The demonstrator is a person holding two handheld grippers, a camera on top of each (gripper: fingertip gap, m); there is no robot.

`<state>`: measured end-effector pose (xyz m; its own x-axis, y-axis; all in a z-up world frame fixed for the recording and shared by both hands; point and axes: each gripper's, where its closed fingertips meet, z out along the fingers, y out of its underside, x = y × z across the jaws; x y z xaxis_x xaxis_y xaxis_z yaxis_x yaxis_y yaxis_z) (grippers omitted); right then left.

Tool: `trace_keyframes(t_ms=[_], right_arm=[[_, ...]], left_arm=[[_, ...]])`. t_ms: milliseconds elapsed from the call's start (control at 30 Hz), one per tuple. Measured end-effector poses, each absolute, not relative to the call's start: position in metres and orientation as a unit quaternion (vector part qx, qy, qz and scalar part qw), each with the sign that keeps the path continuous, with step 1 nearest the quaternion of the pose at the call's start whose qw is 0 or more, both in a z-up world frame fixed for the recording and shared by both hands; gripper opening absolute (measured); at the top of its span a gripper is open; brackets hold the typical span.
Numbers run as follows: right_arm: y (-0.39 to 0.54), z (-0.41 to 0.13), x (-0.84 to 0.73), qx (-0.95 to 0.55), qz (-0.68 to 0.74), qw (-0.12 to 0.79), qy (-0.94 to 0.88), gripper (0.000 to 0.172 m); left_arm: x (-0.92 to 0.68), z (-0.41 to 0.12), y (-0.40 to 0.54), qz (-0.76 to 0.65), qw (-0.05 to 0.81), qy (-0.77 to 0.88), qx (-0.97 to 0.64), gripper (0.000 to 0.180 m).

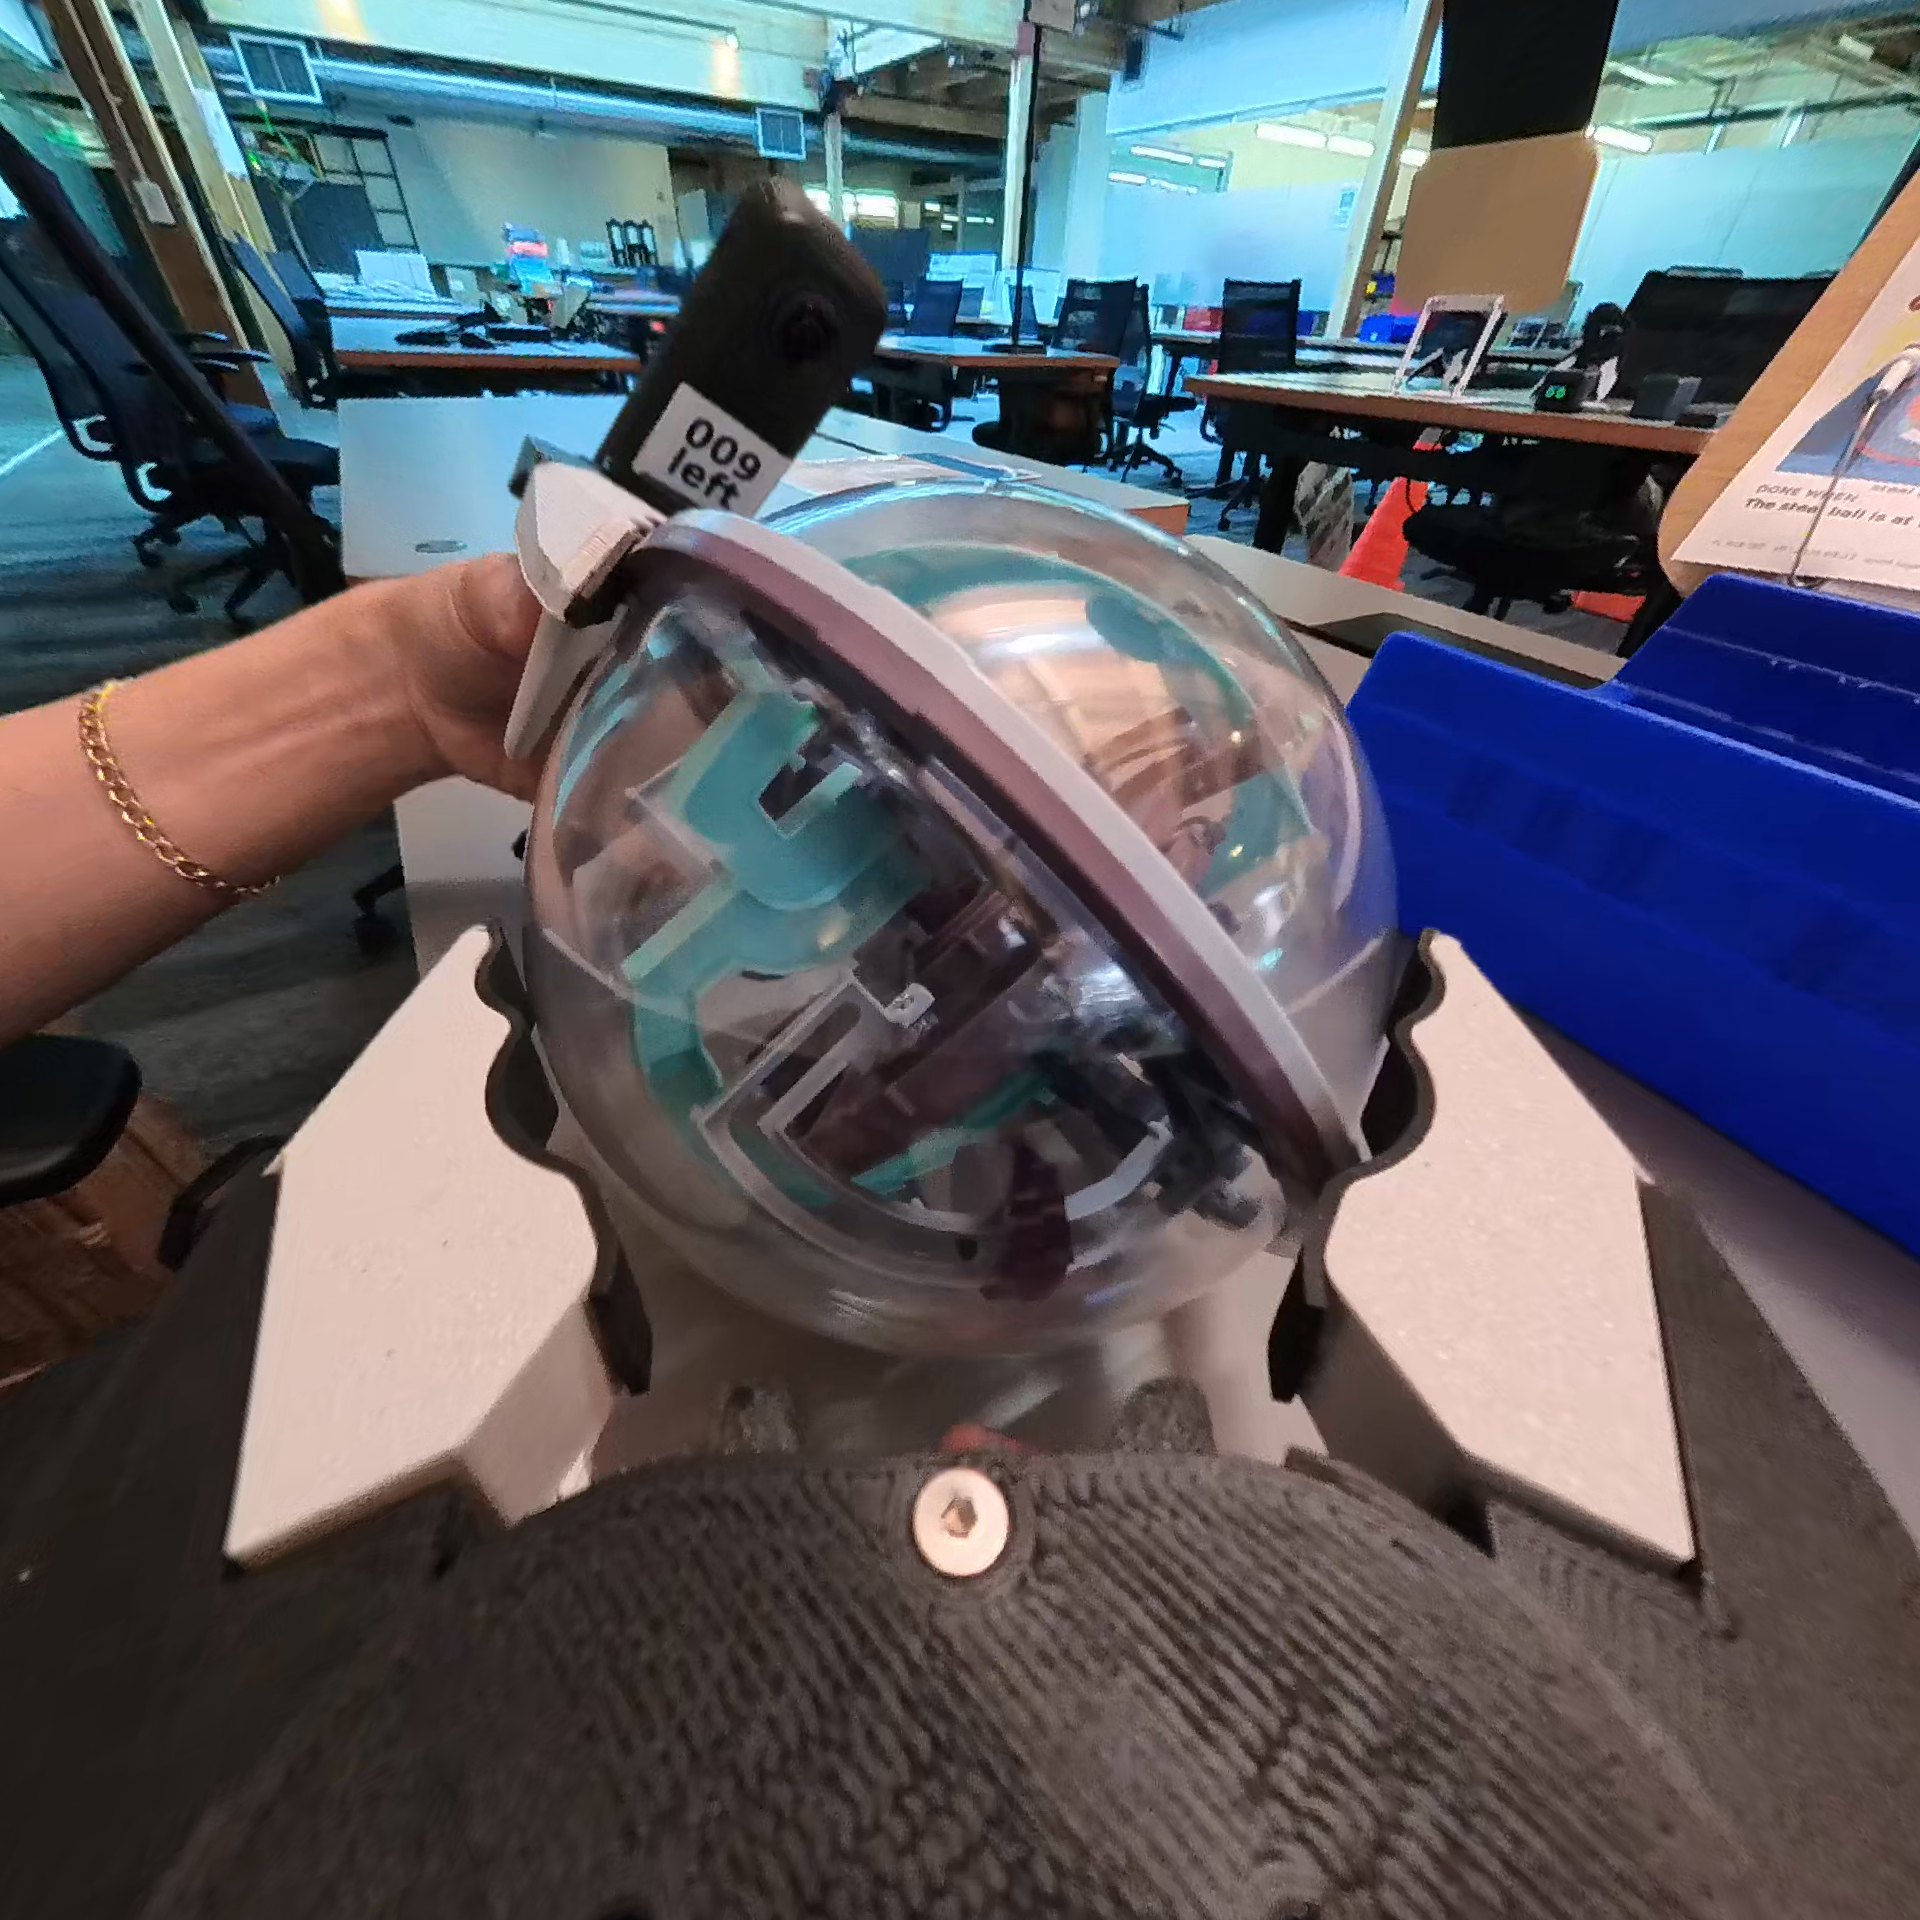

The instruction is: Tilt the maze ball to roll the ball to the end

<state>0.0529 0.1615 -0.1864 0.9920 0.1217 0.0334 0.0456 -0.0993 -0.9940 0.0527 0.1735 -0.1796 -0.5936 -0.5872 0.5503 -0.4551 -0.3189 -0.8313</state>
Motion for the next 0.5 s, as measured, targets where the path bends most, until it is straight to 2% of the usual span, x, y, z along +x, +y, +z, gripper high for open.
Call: trace_keyframes(t_ms=[500], right_arm=[[0.1559,-0.1906,0.0606,-0.752,0.057,0.656,-0.028,0.156]], left_arm=[[0.06,-0.1782,0.1701,-0.651,0.057,0.575,-0.493,0.141]])
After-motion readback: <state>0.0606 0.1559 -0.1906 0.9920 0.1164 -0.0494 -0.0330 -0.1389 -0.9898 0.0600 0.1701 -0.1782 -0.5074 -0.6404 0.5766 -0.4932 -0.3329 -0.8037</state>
